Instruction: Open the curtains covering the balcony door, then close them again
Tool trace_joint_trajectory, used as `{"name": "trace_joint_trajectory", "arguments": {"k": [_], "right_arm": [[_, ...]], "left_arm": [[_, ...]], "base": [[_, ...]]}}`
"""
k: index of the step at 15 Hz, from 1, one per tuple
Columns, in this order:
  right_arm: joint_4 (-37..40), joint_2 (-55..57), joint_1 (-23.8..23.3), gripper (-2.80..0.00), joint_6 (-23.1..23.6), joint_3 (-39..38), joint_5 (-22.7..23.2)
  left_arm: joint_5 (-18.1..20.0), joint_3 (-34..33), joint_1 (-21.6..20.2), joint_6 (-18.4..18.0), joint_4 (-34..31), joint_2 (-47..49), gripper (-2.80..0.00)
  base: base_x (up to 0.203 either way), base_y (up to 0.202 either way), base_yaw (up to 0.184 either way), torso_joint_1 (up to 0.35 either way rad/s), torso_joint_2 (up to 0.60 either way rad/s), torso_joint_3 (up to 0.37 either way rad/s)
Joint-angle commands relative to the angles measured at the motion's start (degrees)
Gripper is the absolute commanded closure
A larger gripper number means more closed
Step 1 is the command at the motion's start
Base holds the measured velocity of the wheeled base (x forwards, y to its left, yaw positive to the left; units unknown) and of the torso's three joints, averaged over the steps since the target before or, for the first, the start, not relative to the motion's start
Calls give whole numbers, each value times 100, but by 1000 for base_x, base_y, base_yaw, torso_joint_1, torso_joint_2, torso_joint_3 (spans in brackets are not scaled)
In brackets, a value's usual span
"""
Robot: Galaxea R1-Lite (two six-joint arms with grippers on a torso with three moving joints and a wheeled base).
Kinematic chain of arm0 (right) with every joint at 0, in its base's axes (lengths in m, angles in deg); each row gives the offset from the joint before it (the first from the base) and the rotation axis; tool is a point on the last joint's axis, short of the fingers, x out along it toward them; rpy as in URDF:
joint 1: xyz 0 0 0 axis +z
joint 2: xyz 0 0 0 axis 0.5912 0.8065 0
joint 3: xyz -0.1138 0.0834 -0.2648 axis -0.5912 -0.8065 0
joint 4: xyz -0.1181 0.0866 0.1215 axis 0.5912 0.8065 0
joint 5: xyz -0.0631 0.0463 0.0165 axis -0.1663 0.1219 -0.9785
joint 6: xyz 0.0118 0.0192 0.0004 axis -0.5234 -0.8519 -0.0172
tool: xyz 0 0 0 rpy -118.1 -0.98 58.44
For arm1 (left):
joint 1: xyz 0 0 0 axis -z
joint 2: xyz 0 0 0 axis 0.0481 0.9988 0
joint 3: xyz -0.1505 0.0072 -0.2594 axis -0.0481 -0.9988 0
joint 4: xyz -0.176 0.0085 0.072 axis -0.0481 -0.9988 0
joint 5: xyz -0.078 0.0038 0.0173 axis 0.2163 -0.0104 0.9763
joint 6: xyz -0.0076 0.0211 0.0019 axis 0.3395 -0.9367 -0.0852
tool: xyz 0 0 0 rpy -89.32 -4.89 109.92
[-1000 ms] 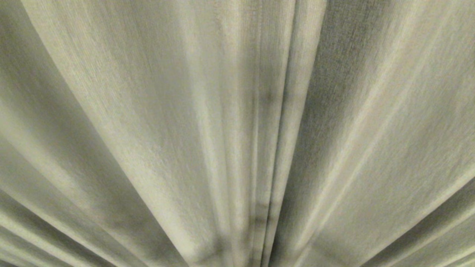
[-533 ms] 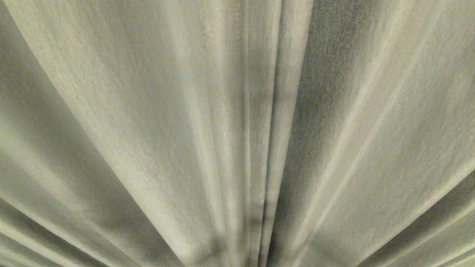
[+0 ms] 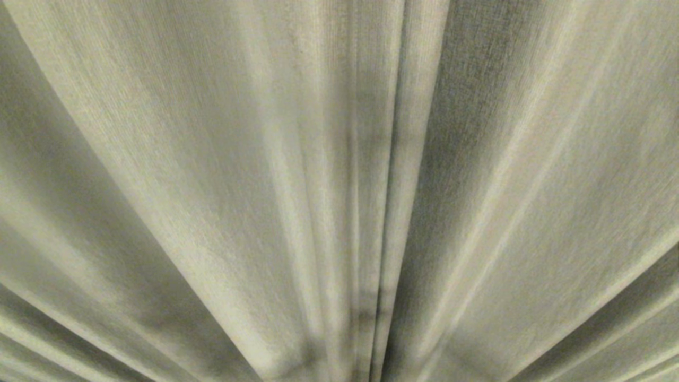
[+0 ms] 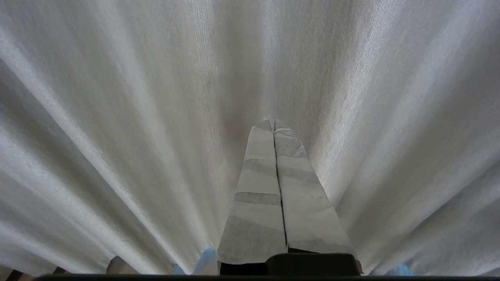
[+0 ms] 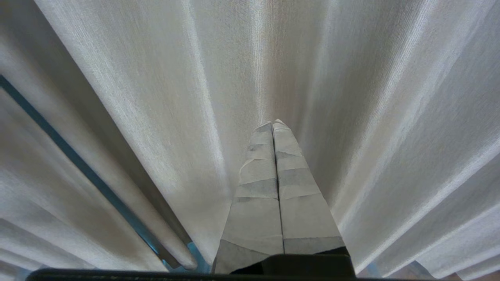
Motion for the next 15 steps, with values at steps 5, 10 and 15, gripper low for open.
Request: {"name": "trace_joint_trajectory", "arguments": {"k": [5, 10, 15], "right_arm": [[-3, 0, 1, 0, -4, -1, 2], [-7, 0, 1, 0, -4, -1, 2], [-7, 0, 1, 0, -4, -1, 2]], "left_arm": [[-3, -1, 0, 0, 0, -2, 0], [-3, -1, 0, 0, 0, -2, 0], [-3, -1, 0, 0, 0, -2, 0]], "base": [[0, 0, 0, 0, 0, 0], [0, 0, 0, 0, 0, 0], [0, 0, 0, 0, 0, 0]]}}
